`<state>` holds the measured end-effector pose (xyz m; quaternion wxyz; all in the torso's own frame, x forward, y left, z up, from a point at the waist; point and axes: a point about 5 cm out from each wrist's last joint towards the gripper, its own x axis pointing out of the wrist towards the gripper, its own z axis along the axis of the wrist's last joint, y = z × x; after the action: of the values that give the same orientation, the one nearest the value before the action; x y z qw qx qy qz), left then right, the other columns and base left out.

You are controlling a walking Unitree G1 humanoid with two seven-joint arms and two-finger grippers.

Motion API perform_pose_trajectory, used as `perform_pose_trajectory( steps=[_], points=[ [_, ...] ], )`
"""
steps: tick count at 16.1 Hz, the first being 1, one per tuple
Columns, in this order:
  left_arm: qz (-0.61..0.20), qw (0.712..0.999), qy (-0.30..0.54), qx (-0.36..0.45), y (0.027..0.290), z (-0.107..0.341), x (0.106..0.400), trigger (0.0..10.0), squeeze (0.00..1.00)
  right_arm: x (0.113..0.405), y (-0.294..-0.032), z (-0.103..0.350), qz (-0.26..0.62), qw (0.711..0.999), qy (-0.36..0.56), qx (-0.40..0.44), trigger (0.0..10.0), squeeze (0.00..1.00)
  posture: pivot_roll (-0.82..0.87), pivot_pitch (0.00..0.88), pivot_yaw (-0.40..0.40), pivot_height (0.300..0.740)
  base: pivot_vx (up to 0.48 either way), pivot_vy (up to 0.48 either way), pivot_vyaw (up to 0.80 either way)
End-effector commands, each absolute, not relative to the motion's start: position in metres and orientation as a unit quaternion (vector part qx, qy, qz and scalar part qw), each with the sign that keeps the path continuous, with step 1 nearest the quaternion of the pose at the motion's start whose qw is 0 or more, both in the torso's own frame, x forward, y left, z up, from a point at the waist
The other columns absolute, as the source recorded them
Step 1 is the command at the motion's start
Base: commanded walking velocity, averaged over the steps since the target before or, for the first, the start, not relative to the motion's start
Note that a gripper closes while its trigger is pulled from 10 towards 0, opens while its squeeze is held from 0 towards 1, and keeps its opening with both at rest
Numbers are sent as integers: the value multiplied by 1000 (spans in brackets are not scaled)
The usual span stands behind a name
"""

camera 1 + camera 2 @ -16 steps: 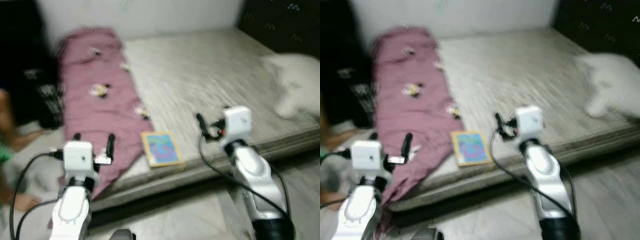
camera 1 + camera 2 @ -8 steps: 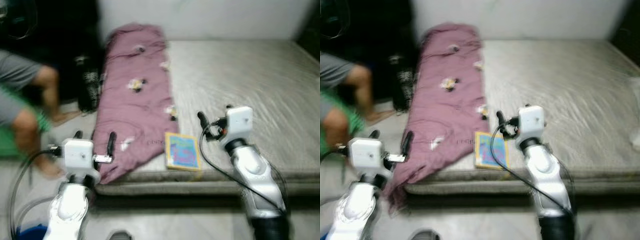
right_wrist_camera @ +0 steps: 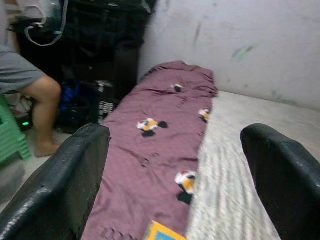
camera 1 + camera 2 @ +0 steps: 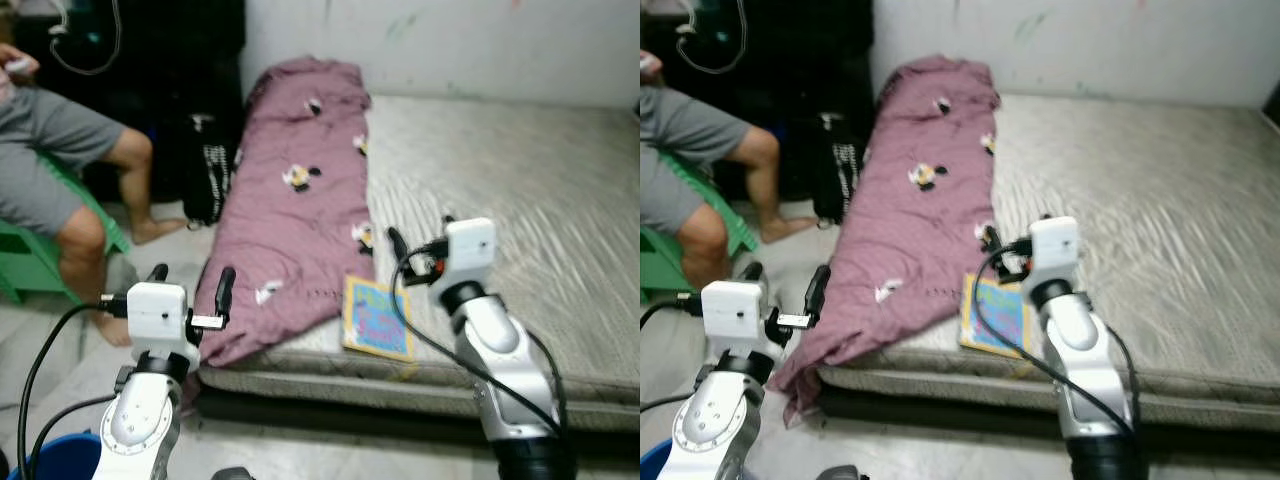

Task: Clean up the room

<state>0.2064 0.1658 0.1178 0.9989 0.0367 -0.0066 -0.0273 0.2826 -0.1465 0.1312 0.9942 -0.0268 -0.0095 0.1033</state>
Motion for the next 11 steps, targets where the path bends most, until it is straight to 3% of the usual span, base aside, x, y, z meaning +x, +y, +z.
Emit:
perform_pose_trajectory(
  steps=[1, 5, 11],
  points=[
    [-35, 999, -18, 38, 164, 122, 208, 10000, 0, 286, -147, 138, 101, 994, -24, -28, 10000, 0, -39, 0, -52, 740, 334, 0, 0],
    [-34, 999, -15, 40, 164, 121, 207, 10000, 0, 285, -147, 138, 98, 994, -24, -30, 10000, 0, -37, 0, -52, 740, 345, 0, 0],
    [0, 998, -14, 54, 169, 121, 212, 10000, 0, 287, -149, 138, 88, 995, -24, -32, 10000, 0, -33, 0, -53, 740, 0, 0, 0]
  ],
)
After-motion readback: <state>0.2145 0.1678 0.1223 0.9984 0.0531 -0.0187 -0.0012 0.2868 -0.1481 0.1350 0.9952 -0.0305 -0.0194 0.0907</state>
